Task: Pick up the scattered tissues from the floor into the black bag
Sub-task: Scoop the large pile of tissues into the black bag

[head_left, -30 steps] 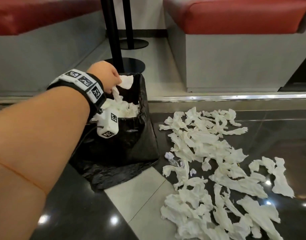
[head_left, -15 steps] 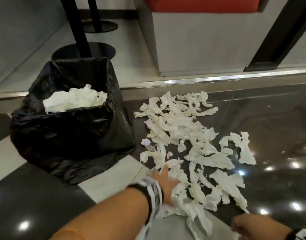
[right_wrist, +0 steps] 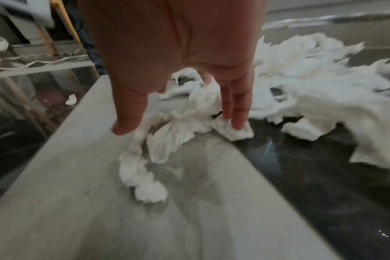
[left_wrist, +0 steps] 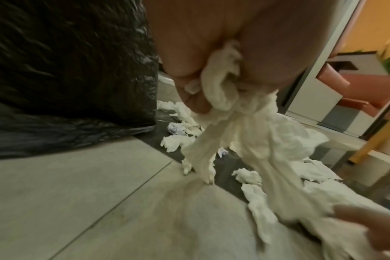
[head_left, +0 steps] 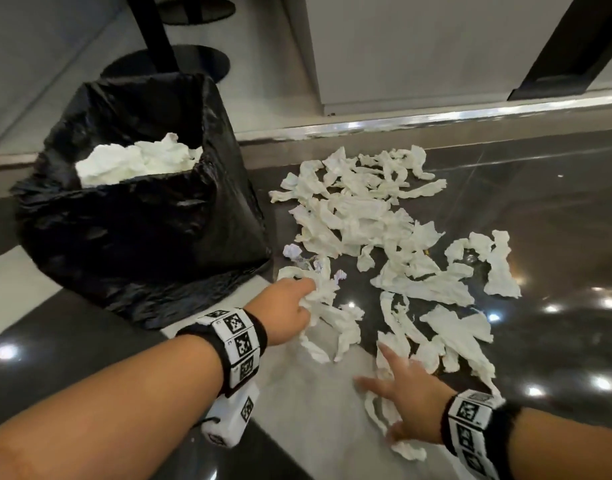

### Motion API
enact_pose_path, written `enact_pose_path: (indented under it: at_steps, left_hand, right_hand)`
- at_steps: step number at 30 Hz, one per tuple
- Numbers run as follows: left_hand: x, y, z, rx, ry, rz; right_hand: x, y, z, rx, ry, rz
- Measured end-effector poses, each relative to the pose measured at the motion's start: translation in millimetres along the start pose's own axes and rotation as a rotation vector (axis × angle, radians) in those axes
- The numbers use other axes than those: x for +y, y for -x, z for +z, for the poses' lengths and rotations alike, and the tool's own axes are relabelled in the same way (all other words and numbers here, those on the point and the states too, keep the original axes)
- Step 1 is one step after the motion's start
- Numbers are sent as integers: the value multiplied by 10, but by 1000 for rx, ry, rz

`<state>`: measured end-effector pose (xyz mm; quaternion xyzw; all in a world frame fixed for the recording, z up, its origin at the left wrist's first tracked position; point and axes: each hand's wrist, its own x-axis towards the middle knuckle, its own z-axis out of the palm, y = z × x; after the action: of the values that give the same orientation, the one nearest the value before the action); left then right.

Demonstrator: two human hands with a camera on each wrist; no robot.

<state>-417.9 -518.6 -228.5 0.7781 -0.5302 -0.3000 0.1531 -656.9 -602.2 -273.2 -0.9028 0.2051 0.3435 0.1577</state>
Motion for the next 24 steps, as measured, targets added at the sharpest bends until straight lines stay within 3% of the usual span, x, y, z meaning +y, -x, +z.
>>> enact_pose_path:
  at_steps: [3,6,11,14,16,19,24]
  left_hand:
    - [-58,187,-7,-20,-78,-58]
    - [-146,318,22,-39,-241,-74]
    - [-237,377,89,-91,-283,-115]
    - [-145,348,78,-87,-275,-98]
    - [-76,334,81,-78,-257,-78]
    - [23,317,111,-62,-207,-70]
    - [158,219,235,-124,-301,0]
  right_hand:
    - [-119,-118,52,2,178,-54]
    - [-176,-201,-60,76,76,-99]
    - [-193,-91,-456,418,-498,-82]
    - [-187,28,-600,593,-896,37]
    - [-128,60,-625,662,-968,99]
    - [36,45,-539,603,-871,176]
    - [275,-54,-118,308,-497,311]
